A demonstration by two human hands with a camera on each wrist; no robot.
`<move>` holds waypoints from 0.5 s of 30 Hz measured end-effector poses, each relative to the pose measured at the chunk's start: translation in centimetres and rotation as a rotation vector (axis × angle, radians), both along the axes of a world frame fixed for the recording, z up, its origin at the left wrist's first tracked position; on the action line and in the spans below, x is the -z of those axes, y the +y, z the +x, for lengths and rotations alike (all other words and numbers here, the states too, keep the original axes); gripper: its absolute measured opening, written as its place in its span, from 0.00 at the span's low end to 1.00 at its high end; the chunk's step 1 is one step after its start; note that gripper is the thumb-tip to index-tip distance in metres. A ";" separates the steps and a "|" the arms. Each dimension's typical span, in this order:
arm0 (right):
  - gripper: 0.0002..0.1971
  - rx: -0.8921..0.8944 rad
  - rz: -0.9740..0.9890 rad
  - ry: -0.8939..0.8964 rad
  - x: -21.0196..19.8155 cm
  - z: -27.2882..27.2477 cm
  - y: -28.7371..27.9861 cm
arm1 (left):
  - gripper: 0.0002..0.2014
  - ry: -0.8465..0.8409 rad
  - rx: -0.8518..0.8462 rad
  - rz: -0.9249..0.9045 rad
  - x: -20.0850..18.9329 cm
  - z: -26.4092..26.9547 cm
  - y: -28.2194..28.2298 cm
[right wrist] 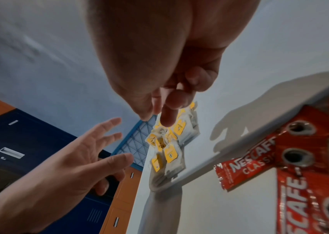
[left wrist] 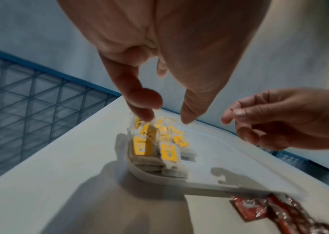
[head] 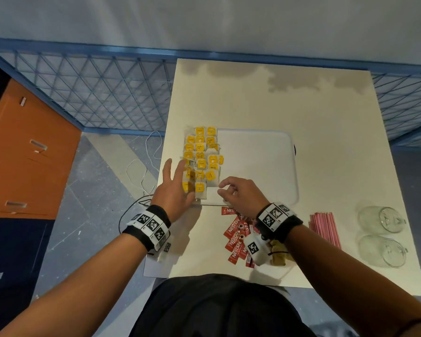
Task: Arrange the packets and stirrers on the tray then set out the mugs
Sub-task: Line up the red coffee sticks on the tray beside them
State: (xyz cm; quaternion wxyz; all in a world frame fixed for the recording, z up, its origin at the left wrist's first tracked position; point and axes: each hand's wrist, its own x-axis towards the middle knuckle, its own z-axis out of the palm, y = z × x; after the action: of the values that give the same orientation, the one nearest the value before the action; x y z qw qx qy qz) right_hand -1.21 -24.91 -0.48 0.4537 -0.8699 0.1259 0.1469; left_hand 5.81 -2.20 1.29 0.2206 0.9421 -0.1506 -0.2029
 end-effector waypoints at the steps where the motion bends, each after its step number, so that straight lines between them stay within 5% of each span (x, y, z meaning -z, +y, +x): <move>1: 0.07 0.010 -0.006 0.004 -0.3 -0.6 -0.3 | 0.41 0.012 0.013 0.019 -0.2 -0.3 0.0; 8: 0.09 -0.059 -0.133 0.010 -1.5 -5.0 -2.9 | 0.24 0.062 0.180 -0.028 -0.4 -3.0 -0.8; 15: 0.22 -0.358 -0.372 0.114 -1.2 -8.8 -5.3 | 0.30 0.146 0.410 0.090 0.7 -6.4 -3.7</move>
State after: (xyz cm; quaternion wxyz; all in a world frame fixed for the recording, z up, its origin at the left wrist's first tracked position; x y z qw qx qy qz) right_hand -10.05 -30.17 0.77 0.2451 -0.9371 0.0203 0.2479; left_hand -0.62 -5.91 0.62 0.1428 0.8835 -0.3133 -0.3176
